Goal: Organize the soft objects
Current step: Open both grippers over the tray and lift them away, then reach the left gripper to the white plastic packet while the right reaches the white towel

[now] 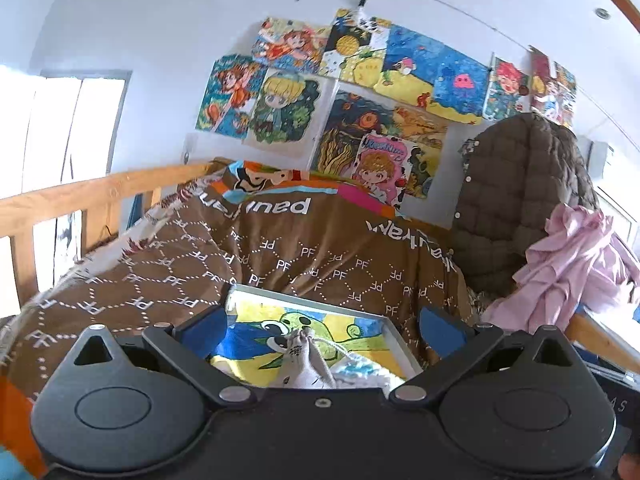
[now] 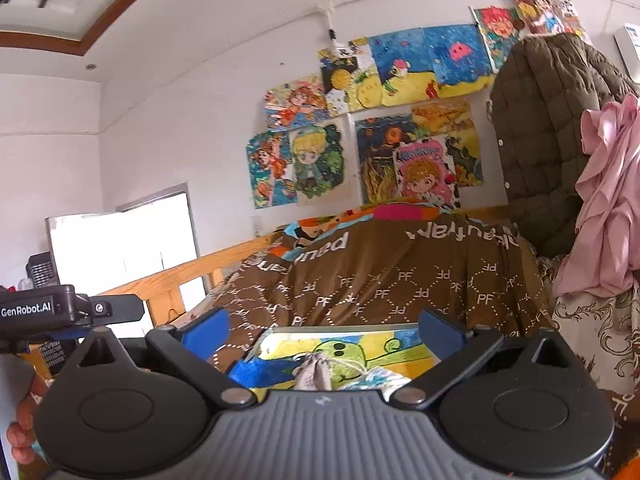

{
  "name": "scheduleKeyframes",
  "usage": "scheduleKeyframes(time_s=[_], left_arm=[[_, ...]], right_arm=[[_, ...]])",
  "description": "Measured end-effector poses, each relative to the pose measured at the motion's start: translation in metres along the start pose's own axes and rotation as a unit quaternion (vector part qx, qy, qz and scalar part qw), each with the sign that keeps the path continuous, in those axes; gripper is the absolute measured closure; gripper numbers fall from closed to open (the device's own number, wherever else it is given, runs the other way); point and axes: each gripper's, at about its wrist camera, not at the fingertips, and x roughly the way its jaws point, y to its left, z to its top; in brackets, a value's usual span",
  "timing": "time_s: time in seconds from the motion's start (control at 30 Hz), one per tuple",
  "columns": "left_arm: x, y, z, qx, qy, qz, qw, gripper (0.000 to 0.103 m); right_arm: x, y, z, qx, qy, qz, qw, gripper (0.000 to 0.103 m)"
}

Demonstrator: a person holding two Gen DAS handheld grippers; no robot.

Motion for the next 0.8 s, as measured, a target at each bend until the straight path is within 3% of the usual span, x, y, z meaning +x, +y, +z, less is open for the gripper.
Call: scheduleKeyframes(time_s=[0.33,0.67,0.8], left_arm=[[-0.056,0.015,-0.038,0.018,0.004,-0.009,0.9998,0.001],[-0.091,0.043,-0.084,0.005,0.058,-0.006,0.9983,0.001],[-0.096,0.054,-0.097,-0.008,0.088,0.018,0.9959,0.001]], right_arm=[[-0.050,0.029,-0.037,-0.031,0.018,-0.001,0.999,0.000],[-0.081,0.050,-0.068,-0.035,0.072,0.011,0.997,0.000],[-0.080,0.059,-0.074,-0.054,0.088,0.017,0.995,0.000]])
